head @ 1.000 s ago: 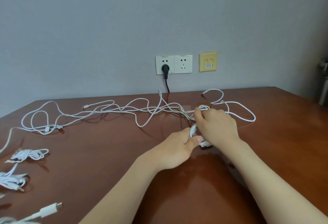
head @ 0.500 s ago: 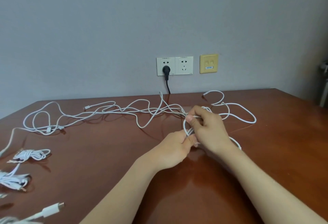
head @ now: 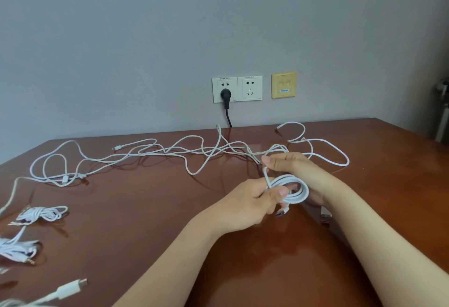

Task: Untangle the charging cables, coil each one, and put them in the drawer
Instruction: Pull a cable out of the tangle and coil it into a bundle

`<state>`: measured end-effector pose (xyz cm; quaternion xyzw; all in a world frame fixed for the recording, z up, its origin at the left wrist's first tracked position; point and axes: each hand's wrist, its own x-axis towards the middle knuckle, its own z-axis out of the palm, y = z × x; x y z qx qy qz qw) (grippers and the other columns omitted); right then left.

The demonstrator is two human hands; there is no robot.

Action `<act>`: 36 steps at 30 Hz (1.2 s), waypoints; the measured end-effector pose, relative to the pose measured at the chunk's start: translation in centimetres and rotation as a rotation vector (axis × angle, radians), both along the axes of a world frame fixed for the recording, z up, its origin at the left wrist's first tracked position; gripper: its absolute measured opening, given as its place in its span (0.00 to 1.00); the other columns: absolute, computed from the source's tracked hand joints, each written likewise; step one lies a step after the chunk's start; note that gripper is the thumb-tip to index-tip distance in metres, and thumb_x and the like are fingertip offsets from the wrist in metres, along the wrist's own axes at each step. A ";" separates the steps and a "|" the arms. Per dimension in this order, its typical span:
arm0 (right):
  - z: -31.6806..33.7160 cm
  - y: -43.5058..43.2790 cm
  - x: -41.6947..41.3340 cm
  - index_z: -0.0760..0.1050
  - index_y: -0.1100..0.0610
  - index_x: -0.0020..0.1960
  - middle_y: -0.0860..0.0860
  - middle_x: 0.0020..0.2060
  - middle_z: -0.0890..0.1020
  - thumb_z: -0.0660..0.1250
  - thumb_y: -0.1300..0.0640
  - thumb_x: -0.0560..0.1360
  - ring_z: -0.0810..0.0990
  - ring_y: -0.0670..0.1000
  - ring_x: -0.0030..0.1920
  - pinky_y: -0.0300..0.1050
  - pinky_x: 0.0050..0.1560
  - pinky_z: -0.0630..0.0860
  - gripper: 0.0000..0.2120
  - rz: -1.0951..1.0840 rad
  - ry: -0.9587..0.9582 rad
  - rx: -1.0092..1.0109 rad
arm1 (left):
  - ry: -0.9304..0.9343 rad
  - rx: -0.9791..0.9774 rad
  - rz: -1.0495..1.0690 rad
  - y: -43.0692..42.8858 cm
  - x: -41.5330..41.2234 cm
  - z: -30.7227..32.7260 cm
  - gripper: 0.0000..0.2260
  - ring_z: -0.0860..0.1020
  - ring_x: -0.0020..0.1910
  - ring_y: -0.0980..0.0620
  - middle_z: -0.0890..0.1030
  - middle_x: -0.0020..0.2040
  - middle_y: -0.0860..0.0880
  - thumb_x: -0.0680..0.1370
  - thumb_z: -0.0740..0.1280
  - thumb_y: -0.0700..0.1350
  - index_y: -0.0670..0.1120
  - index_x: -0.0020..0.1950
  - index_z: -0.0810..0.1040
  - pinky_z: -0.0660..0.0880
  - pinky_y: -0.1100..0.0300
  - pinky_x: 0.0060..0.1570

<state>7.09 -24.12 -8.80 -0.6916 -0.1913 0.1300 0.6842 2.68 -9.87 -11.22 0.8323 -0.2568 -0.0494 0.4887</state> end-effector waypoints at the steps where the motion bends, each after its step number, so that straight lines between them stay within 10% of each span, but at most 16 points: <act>1: -0.1 -0.1 0.0 0.76 0.56 0.26 0.50 0.22 0.74 0.67 0.56 0.71 0.71 0.46 0.22 0.36 0.24 0.69 0.15 0.022 0.055 0.019 | -0.016 -0.014 -0.010 0.1 0.1 0.0 0.11 0.63 0.21 0.61 0.68 0.22 0.59 0.81 0.57 0.53 0.48 0.47 0.73 0.60 0.73 0.24; 6: -1.9 2.3 0.0 0.71 0.56 0.36 0.47 0.21 0.67 0.56 0.63 0.78 0.60 0.42 0.20 0.33 0.21 0.55 0.13 0.027 0.122 -0.023 | 0.004 -0.226 0.129 1.6 1.0 0.7 0.09 0.69 0.24 0.63 0.73 0.32 0.57 0.81 0.58 0.49 0.46 0.51 0.74 0.62 0.75 0.25; 11: -2.3 4.0 0.1 0.78 0.53 0.38 0.44 0.27 0.76 0.60 0.62 0.76 0.70 0.42 0.30 0.32 0.31 0.64 0.12 -0.249 -0.378 -0.426 | 0.081 -0.081 0.311 3.9 2.0 0.8 0.17 0.64 0.25 0.56 0.70 0.32 0.49 0.82 0.56 0.53 0.43 0.43 0.77 0.61 0.68 0.24; 18: -2.1 4.4 -1.2 0.76 0.51 0.35 0.46 0.26 0.72 0.61 0.57 0.78 0.70 0.44 0.30 0.32 0.33 0.66 0.14 -0.216 -0.488 -0.579 | 0.019 -0.095 0.457 4.1 2.4 0.2 0.06 0.64 0.22 0.59 0.70 0.31 0.52 0.81 0.57 0.50 0.50 0.47 0.67 0.61 0.63 0.26; 24: -1.6 5.0 -2.9 0.73 0.52 0.56 0.56 0.50 0.80 0.53 0.52 0.81 0.77 0.61 0.52 0.47 0.44 0.67 0.12 -0.205 -0.912 -0.956 | -0.058 -0.078 0.524 3.9 2.4 -0.1 0.06 0.69 0.31 0.59 0.73 0.36 0.53 0.81 0.58 0.50 0.49 0.53 0.67 0.65 0.63 0.33; 29: -0.5 5.1 -3.3 0.78 0.56 0.35 0.51 0.38 0.79 0.80 0.56 0.54 0.79 0.52 0.36 0.39 0.31 0.57 0.15 -0.347 -1.380 -1.082 | -0.048 -0.152 0.526 4.1 2.5 -0.1 0.04 0.68 0.32 0.57 0.72 0.37 0.52 0.81 0.59 0.47 0.50 0.46 0.67 0.63 0.62 0.31; 33: -0.9 5.1 -3.1 0.78 0.57 0.34 0.51 0.42 0.82 0.81 0.60 0.50 0.81 0.52 0.36 0.39 0.31 0.70 0.16 -0.270 -1.291 -1.046 | -0.020 -0.151 0.464 4.0 2.2 -0.2 0.05 0.66 0.27 0.61 0.70 0.33 0.53 0.81 0.58 0.45 0.51 0.45 0.66 0.62 0.65 0.29; 36: -1.2 4.9 -2.7 0.79 0.55 0.51 0.49 0.50 0.81 0.70 0.59 0.70 0.81 0.54 0.44 0.41 0.36 0.71 0.09 -0.302 -1.154 -1.007 | -0.042 -0.084 0.488 4.0 2.5 -0.5 0.05 0.69 0.28 0.62 0.73 0.35 0.54 0.81 0.58 0.47 0.53 0.45 0.66 0.65 0.64 0.32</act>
